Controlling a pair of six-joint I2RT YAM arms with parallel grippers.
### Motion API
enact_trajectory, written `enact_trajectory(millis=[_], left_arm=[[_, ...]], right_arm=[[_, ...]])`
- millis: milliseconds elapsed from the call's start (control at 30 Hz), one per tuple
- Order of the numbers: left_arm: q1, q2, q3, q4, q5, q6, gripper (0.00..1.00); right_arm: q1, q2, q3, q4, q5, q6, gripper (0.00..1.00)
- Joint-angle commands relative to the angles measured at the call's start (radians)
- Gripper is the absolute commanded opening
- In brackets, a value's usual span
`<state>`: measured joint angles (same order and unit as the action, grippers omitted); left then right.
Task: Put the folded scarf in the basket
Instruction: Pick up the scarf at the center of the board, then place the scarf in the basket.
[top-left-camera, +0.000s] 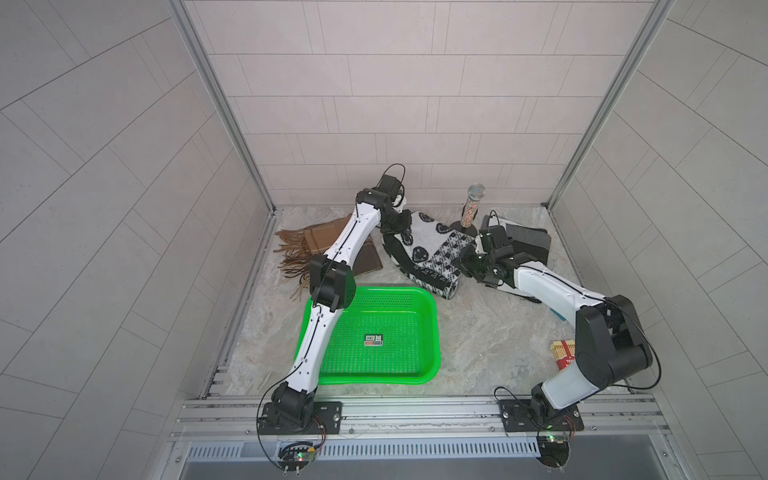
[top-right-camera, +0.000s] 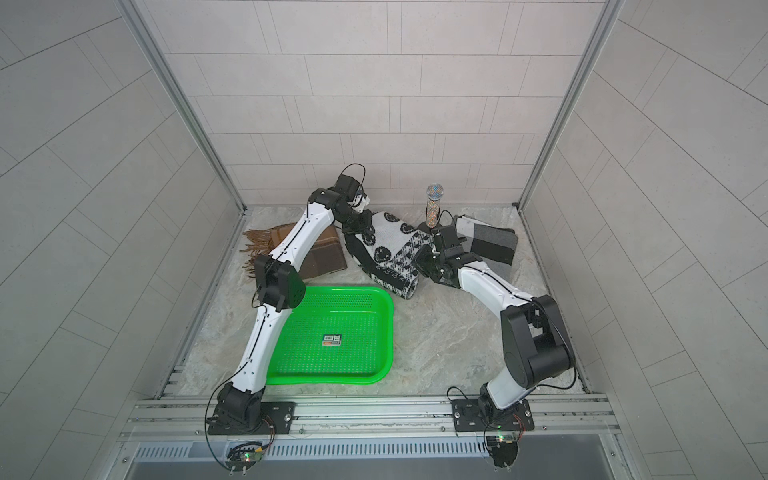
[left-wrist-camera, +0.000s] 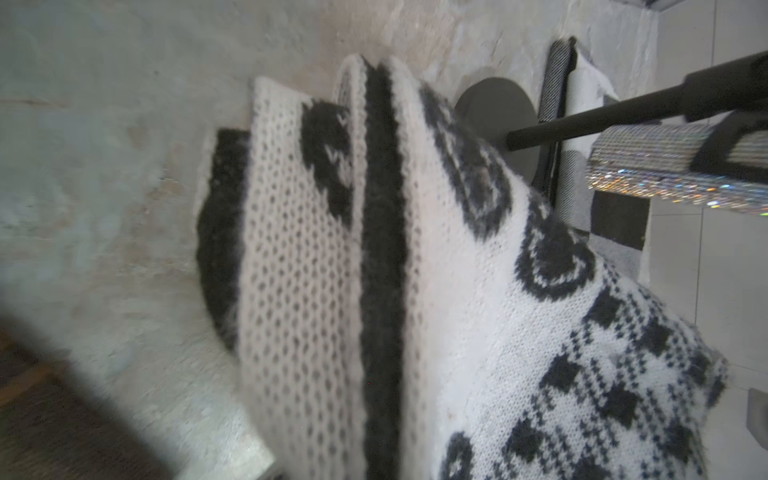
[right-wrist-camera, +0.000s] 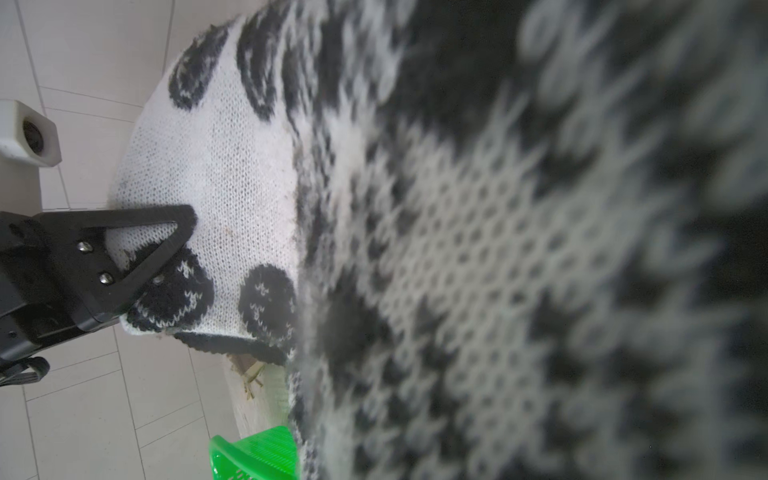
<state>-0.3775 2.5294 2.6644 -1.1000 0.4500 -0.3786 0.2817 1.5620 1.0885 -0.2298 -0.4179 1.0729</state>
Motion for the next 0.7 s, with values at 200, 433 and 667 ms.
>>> enact_trajectory(millis=[200,433,667], left_arm=[[0.015,-0.193,0.036,-0.124,-0.156,-0.076,0.00],[0.019,-0.286,0.026,-0.310,-0.304,-0.113,0.00],[0.028,-0.556,-0.334,-0.277,-0.428,-0.144,0.00]], right_arm=[[0.040,-0.104,0.149,-0.201,-0.004,-0.070,0.00],[0.103,-0.137,0.234,-0.306,-0.014,-0.113,0.00],[0.223,-0.172,0.228,-0.362,0.029,-0.132,0.00]])
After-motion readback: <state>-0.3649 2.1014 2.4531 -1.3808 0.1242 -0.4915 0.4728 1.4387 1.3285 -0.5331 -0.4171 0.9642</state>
